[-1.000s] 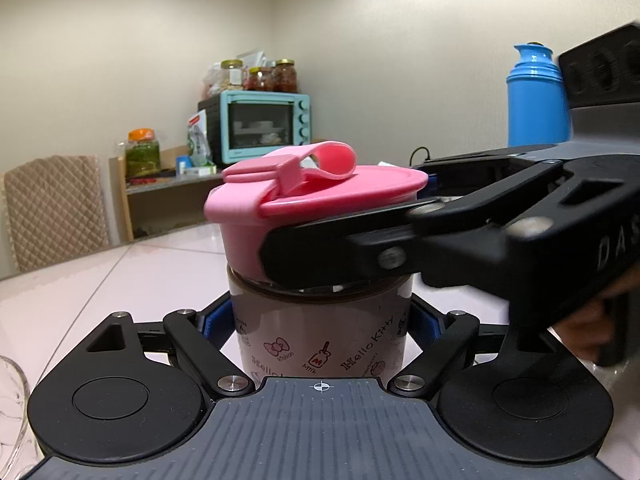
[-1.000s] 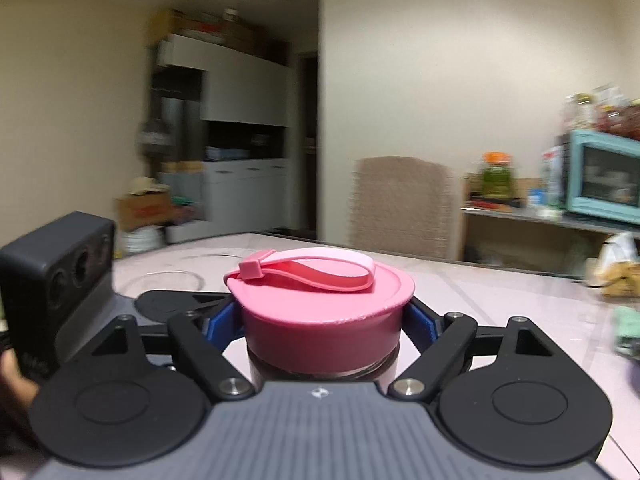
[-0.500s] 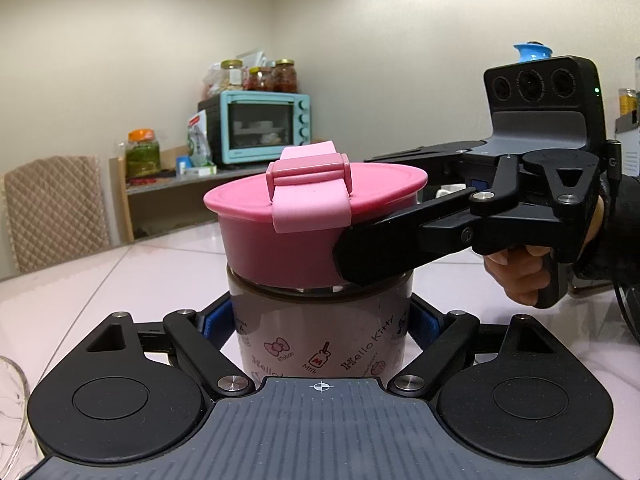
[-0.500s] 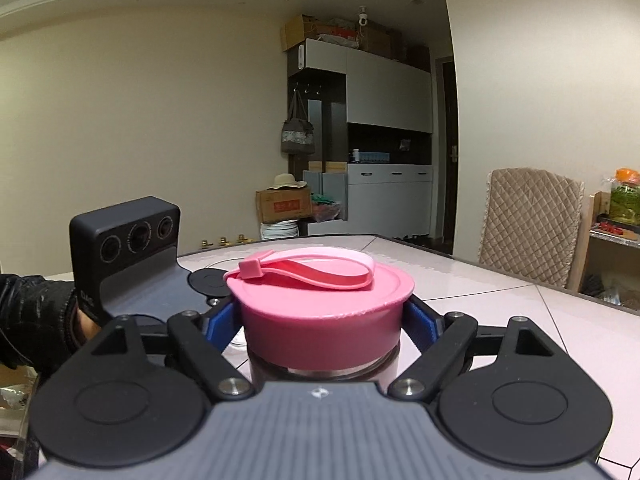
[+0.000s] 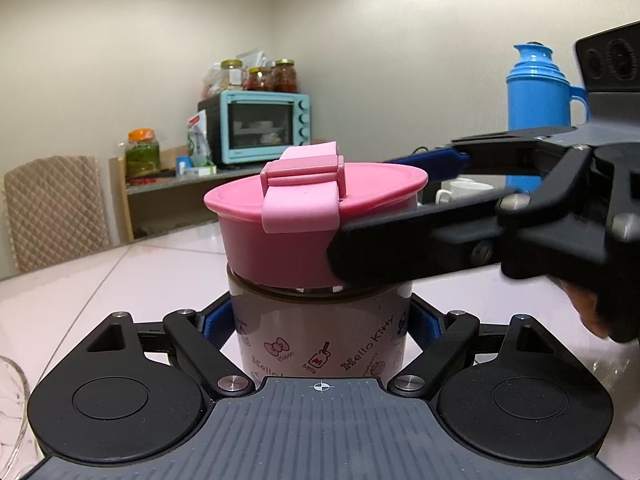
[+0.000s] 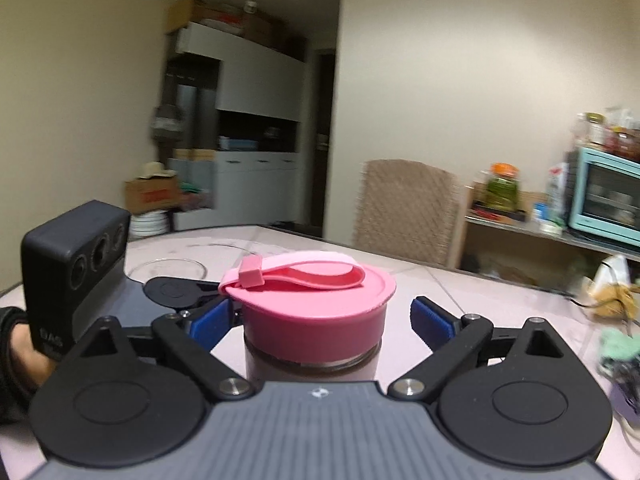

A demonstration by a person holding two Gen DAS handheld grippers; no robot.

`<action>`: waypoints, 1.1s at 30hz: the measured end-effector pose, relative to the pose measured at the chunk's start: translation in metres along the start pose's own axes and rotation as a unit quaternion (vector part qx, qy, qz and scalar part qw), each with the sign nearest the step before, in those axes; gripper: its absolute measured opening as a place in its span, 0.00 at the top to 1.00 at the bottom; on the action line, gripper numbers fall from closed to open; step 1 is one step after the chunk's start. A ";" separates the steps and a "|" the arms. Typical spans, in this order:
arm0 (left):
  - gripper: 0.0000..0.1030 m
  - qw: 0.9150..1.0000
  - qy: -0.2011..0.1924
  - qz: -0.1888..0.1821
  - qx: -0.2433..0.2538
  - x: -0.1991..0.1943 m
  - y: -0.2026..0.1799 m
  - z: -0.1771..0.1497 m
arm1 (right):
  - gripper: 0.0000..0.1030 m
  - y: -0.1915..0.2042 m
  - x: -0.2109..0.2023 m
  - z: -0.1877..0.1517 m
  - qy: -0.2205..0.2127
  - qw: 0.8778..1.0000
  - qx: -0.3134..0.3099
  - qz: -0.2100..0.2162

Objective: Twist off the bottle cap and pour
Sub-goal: 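Regrip the pink cap with the right gripper and twist it again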

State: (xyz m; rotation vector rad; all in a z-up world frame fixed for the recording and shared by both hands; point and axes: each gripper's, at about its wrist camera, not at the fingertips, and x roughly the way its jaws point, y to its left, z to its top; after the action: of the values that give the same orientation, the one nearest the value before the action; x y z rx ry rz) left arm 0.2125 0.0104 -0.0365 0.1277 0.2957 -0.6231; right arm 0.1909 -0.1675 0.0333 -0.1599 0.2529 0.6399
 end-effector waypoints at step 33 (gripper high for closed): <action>0.13 1.000 0.000 0.001 0.001 0.003 0.002 0.001 | 0.17 -0.083 0.030 -0.010 -0.027 0.967 -0.006 0.253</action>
State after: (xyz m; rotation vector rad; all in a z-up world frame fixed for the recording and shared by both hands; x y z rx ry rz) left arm 0.2159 0.0101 -0.0365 0.1305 0.2949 -0.6219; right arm 0.2622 -0.2182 0.0212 -0.0881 0.2386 1.1529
